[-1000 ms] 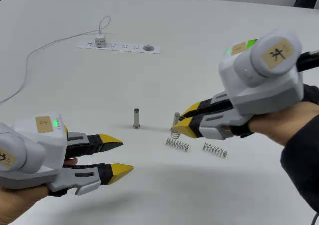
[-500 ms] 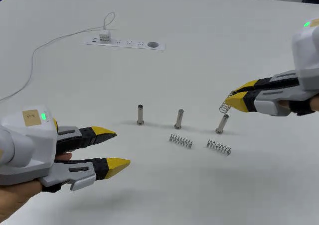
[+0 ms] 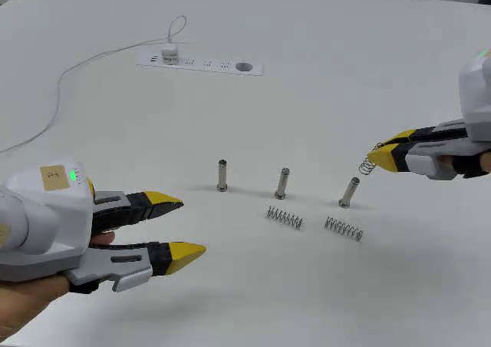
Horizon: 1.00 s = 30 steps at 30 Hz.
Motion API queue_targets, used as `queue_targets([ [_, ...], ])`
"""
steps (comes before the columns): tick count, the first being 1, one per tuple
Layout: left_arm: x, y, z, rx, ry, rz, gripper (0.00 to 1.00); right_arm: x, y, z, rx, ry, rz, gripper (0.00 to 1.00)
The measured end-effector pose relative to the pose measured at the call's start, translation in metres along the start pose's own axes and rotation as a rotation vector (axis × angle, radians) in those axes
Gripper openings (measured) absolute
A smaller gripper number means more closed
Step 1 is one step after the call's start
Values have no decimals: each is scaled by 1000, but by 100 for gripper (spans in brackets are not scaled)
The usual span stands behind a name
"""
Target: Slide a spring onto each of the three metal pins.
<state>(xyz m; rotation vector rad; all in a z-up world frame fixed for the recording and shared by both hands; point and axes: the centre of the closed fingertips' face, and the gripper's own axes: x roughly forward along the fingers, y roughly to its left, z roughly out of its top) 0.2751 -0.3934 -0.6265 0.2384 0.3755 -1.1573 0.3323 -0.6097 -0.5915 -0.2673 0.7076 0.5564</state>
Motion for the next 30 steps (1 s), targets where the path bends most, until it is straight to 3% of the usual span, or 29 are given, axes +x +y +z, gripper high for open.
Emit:
queue_targets([
  [17,-3,1,-3,-3,9,12,41,21,-8,-16,19,46,-2,12],
  [30,0,0,-2,3,19,5,41,43,-14,-33,36,51,-18,11],
])
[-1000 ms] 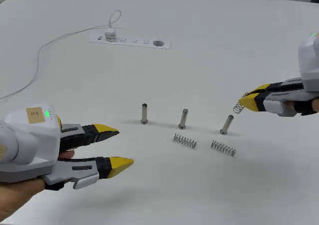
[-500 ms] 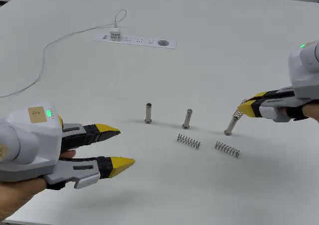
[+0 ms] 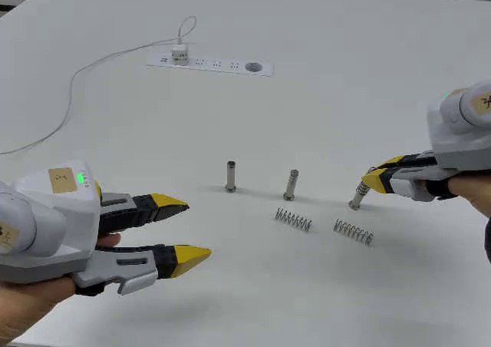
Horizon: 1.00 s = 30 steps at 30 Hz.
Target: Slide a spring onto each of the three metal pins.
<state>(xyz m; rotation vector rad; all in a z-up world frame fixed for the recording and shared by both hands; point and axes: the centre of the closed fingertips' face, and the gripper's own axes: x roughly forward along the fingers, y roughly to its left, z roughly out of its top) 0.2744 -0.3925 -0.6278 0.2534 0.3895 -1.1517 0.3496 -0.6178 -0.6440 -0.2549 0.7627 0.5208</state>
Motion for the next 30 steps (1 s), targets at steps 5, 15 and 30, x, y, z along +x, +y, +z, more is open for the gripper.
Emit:
queue_targets([
  [5,0,0,0,1,1,1,41,7,-2,-2,10,2,-5,11],
  [15,-2,-1,0,1,2,2,41,16,-5,-7,12,-6,-25,12],
  [30,-1,0,1,3,-3,0,41,17,-7,-16,42,9,-31,14],
])
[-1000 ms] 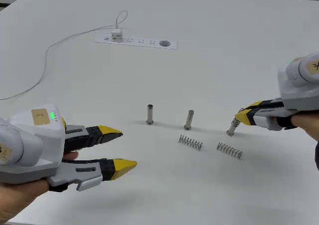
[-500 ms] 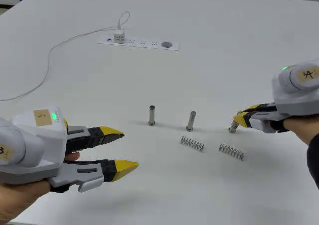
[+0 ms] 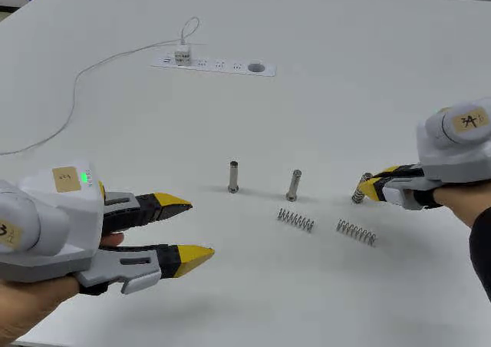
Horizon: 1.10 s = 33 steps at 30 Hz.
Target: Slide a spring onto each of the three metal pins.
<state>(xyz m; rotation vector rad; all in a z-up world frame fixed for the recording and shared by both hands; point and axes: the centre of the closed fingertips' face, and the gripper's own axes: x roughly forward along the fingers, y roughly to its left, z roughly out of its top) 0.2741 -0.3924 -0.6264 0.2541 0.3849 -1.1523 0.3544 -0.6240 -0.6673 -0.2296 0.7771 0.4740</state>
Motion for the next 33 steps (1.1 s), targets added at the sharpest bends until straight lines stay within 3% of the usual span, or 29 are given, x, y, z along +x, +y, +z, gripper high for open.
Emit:
queue_targets([
  [10,2,-2,4,8,-5,-5,41,-17,8,-5,-31,-11,8,15],
  [21,1,-3,7,16,-10,-7,41,-25,20,-12,-62,-20,53,16],
  [33,0,-4,10,24,-6,-9,41,-25,41,-31,-107,9,162,16],
])
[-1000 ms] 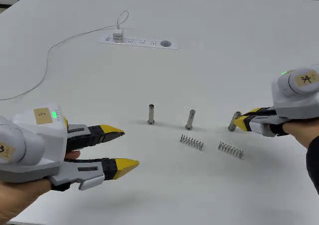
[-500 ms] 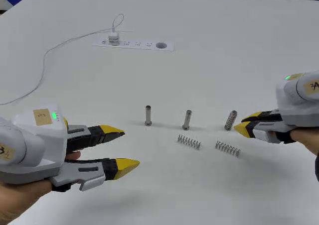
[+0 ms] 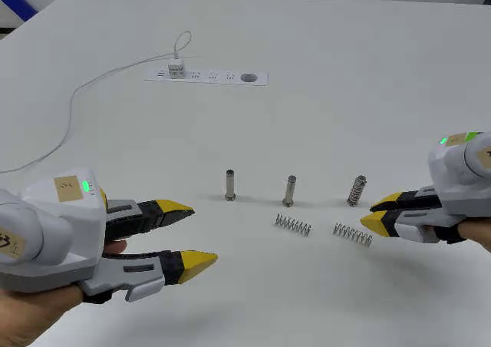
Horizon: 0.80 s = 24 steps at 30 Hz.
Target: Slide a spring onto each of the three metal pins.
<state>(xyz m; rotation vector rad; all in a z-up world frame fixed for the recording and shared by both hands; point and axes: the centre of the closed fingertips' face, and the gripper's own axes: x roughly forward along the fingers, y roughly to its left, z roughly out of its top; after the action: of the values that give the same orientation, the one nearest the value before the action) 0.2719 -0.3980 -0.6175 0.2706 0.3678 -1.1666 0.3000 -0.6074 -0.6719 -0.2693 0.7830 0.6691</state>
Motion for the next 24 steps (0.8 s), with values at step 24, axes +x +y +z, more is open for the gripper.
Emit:
queue_targets([
  [24,3,-5,-1,5,17,-14,41,18,8,-30,-73,115,72,13],
])
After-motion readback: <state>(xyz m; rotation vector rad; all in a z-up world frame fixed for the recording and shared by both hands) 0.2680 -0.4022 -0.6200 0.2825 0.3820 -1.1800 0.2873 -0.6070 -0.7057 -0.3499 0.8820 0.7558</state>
